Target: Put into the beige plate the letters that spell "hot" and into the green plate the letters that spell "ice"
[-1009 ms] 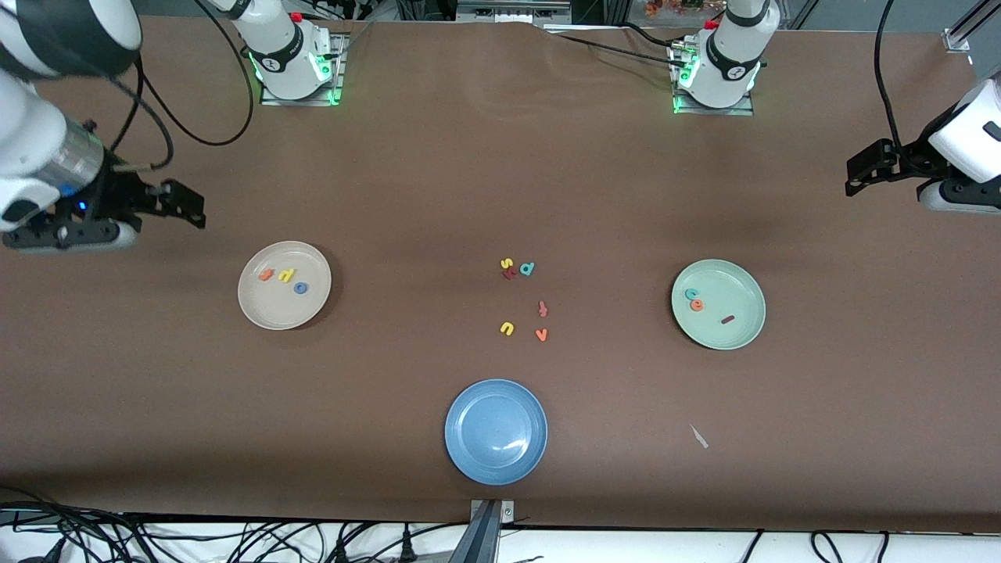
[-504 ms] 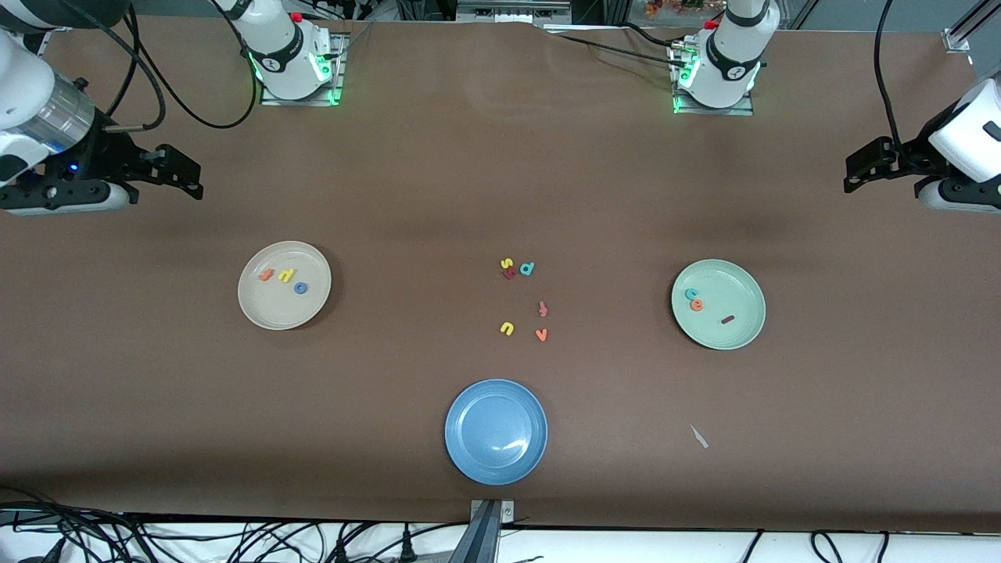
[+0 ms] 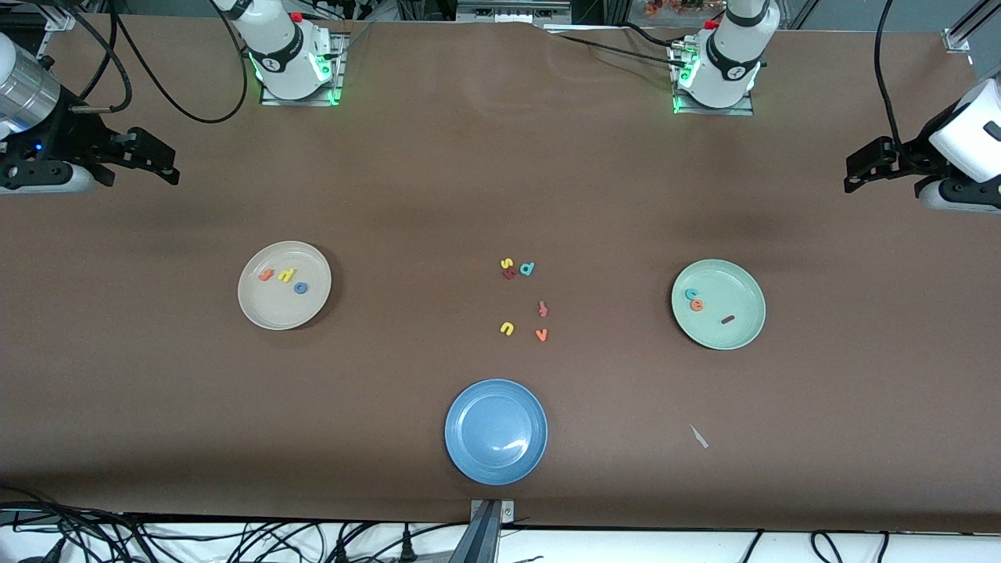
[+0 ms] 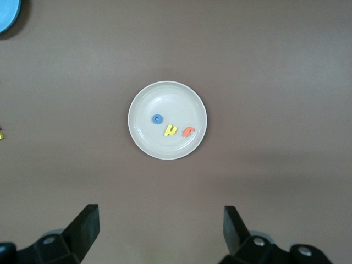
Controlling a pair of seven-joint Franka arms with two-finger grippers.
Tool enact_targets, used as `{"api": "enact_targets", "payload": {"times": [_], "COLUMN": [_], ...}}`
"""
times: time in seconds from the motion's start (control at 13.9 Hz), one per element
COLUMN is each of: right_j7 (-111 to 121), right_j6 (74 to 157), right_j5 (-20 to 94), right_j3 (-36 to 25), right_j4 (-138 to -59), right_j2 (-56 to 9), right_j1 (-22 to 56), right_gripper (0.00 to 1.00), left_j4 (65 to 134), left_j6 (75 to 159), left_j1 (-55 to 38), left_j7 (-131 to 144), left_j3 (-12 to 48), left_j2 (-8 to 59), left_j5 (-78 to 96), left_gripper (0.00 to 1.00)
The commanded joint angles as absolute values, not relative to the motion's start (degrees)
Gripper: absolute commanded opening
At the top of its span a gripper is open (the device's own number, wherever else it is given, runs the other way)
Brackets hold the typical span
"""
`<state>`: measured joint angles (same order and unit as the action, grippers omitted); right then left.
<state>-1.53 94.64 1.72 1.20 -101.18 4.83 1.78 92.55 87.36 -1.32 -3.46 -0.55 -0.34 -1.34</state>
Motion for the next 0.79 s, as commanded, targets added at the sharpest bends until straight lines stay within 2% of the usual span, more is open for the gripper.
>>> {"api": "enact_targets", "payload": {"times": [0.0, 0.72], "right_j7": [0.3, 0.1], "right_j6": [92.5, 92.0], "right_j5": [2.2, 0.1], "right_j3": [1.3, 1.1], "right_j4": [-99.9, -99.6], "right_j2": [3.5, 2.9], "right_j1": [1.2, 0.7], "right_gripper": [1.0, 1.0], "left_j4": [90.9, 90.9], "left_j6": [86.0, 86.0], "left_j1": [-1.1, -1.1], "left_j7": [-4.6, -4.5], "left_j3": [-0.5, -0.4], "left_j2": [0.2, 0.2], "left_j5": [0.1, 0.1], "left_gripper": [1.0, 1.0]}}
